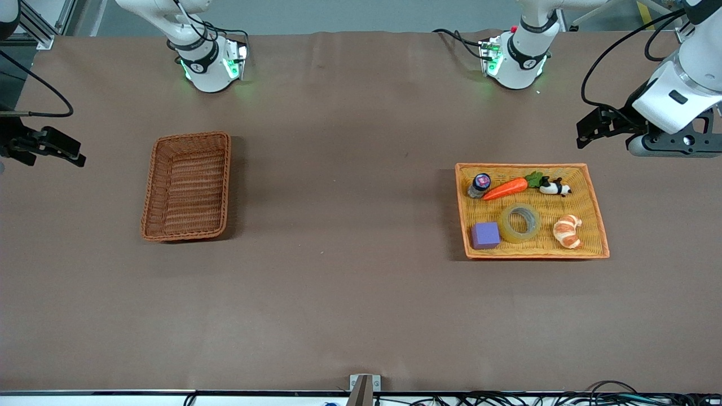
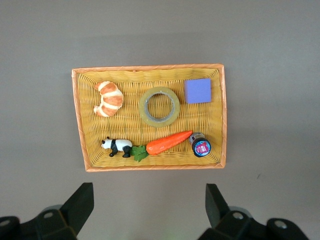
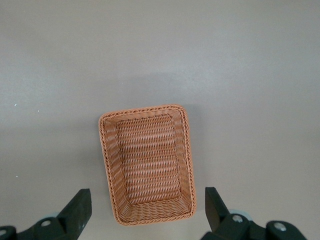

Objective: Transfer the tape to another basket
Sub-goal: 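Move the left gripper over the tape roll in the orange tray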

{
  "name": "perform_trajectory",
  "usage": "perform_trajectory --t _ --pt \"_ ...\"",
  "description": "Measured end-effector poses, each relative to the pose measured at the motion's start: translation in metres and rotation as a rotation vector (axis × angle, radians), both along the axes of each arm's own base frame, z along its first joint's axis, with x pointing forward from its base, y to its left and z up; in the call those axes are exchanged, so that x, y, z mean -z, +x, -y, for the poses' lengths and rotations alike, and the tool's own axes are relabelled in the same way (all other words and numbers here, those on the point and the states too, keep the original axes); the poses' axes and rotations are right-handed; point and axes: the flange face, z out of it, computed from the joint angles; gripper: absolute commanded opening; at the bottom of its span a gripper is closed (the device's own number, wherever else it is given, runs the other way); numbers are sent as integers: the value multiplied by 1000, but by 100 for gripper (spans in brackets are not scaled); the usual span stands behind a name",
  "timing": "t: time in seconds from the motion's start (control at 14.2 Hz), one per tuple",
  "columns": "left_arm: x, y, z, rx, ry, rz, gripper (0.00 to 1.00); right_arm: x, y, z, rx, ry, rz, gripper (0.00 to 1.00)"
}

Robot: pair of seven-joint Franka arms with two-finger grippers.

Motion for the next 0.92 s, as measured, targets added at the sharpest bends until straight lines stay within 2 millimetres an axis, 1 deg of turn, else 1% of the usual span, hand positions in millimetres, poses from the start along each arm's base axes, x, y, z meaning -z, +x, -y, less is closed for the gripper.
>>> perform_trajectory --t 0.14,0.28,0.35,0.63,0.71,0.78,0.92 --pt "0 0 0 -1 0 0 96 0 0 0 0 0 0 100" --pt "0 0 -2 -5 0 0 98 0 0 0 0 0 0 100" --pt "1 1 -3 -6 0 -1 97 0 0 0 0 0 0 100" --pt "11 6 -9 -16 3 -21 94 -2 -1 0 1 0 4 100" --pt "16 8 -11 -20 5 -31 97 -3 -1 0 1 0 4 100" --pt "26 10 -12 -23 7 -49 100 -4 -2 0 1 0 5 100" --pt "54 18 -13 -27 13 -101 100 -6 -2 0 0 0 9 100"
